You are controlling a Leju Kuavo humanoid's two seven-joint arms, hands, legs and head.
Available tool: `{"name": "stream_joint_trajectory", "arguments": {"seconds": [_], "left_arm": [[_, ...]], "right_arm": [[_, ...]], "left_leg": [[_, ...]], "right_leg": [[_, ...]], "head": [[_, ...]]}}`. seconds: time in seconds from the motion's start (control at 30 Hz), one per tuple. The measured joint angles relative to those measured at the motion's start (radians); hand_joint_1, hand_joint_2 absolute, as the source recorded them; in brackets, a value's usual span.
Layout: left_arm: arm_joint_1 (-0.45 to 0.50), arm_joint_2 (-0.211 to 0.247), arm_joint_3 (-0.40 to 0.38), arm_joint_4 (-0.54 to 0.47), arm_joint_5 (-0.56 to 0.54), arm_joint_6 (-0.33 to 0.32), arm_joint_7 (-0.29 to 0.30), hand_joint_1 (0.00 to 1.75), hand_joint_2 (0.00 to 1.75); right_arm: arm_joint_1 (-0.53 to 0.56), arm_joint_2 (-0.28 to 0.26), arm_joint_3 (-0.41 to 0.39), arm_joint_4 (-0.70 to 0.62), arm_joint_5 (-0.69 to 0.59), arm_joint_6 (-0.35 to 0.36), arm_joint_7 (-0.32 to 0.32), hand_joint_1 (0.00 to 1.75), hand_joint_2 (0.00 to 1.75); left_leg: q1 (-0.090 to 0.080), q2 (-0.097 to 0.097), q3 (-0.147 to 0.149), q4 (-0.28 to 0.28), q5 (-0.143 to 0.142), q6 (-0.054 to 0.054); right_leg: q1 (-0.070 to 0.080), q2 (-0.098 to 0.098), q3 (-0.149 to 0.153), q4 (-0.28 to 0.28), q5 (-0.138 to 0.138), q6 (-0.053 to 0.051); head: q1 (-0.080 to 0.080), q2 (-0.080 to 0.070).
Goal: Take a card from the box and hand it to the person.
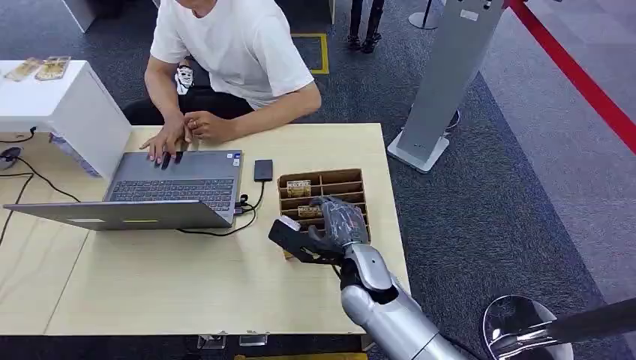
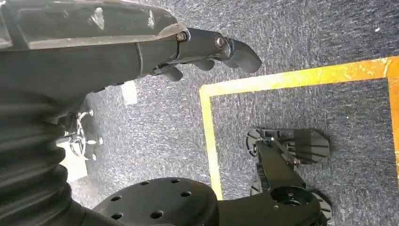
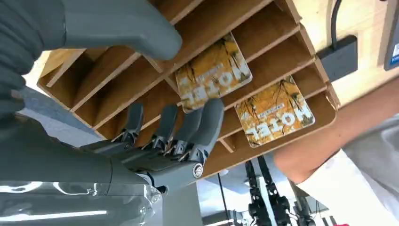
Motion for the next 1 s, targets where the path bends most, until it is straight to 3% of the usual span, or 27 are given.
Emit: {"name": "stream_joint_trajectory", "arguments": {"seconds": [0.03, 0.07, 0.83, 0.9, 0.97, 1.0], "left_arm": [[0.000, 0.000, 0.000, 0.000, 0.000, 0.000, 0.000, 0.00, 1.75], [0.000, 0.000, 0.000, 0.000, 0.000, 0.000, 0.000, 0.00, 1.75], [0.000, 0.000, -0.001, 0.000, -0.001, 0.000, 0.005, 0.00, 1.75], [-0.001, 0.000, -0.001, 0.000, -0.001, 0.000, 0.004, 0.00, 1.75], [-0.001, 0.000, -0.001, 0.000, -0.001, 0.000, 0.004, 0.00, 1.75], [-0.001, 0.000, -0.001, 0.000, -0.001, 0.000, 0.005, 0.00, 1.75]], "right_arm": [[0.000, 0.000, 0.000, 0.000, 0.000, 0.000, 0.000, 1.26, 1.75], [0.000, 0.000, 0.000, 0.000, 0.000, 0.000, 0.000, 1.27, 1.75], [0.000, 0.000, -0.001, 0.001, -0.011, -0.003, 0.006, 1.12, 1.75], [0.000, 0.000, -0.001, 0.002, -0.014, -0.003, 0.006, 1.03, 1.75], [0.000, 0.000, -0.001, 0.002, -0.013, -0.003, 0.006, 0.77, 1.75], [0.001, 0.000, -0.001, 0.002, -0.013, -0.003, 0.006, 0.77, 1.75]], "left_leg": [[0.000, 0.000, 0.000, 0.000, 0.000, 0.000], [0.000, 0.000, 0.000, 0.000, 0.000, 0.000], [0.000, 0.000, 0.001, 0.000, 0.000, 0.000], [0.000, 0.000, 0.001, 0.000, 0.000, 0.000], [0.000, 0.000, 0.001, 0.000, 0.000, 0.000], [0.000, 0.000, 0.001, 0.000, 0.000, 0.000]], "right_leg": [[0.000, 0.000, 0.000, 0.000, 0.000, 0.000], [0.000, 0.000, 0.000, 0.000, 0.000, 0.000], [0.000, 0.000, 0.001, 0.000, 0.000, 0.000], [0.000, 0.000, 0.001, 0.000, 0.000, 0.000], [0.000, 0.000, 0.001, 0.000, 0.000, 0.000], [0.000, 0.000, 0.001, 0.000, 0.000, 0.000]], "head": [[0.000, 0.000], [0.000, 0.000], [0.000, 0.000], [0.000, 0.000], [0.000, 0.000], [0.000, 0.000]]}}
